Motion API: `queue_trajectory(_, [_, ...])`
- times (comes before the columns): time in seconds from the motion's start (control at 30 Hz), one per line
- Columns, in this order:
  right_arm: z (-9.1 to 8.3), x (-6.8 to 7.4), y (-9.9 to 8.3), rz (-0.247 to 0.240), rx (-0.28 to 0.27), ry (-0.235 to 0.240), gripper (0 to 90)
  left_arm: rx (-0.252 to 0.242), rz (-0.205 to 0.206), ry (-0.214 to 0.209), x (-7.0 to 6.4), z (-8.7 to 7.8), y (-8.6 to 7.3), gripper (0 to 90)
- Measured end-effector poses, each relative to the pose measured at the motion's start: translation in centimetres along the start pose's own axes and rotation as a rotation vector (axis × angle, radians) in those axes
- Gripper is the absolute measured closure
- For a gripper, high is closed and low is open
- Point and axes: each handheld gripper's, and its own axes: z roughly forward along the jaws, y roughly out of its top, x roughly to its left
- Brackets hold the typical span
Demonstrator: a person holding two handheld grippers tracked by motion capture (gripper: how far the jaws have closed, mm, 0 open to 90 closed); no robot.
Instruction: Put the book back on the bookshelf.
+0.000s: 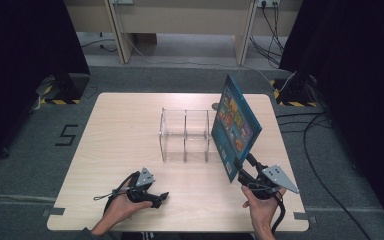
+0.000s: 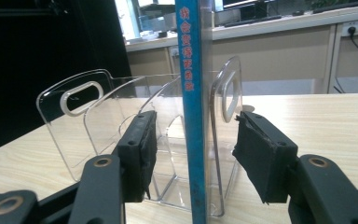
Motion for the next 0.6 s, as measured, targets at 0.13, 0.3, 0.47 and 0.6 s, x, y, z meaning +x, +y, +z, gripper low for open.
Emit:
queue_trajectory(0.13, [-0.4,0.0,0.0,0.001,0.004,0.010,48.3,-0.001,-0.001,0.000,0.0,0.0,0.0,10.1])
queue_trajectory(0.3, [-1.2,0.2,-0.1,-0.011,0.012,0.026,48.3,0.000,0.000,0.000,0.0,0.0,0.0,10.1])
queue_trajectory(0.47, [-1.9,0.3,-0.3,-0.014,0.028,0.039,47.2,0.000,0.003,-0.004,0.0,0.0,0.0,10.1])
queue_trajectory(0.6, [-2.5,0.0,-0.4,-0.001,0.037,0.042,46.6,0.000,0.013,-0.016,0.2,-0.1,-0.1,10.1])
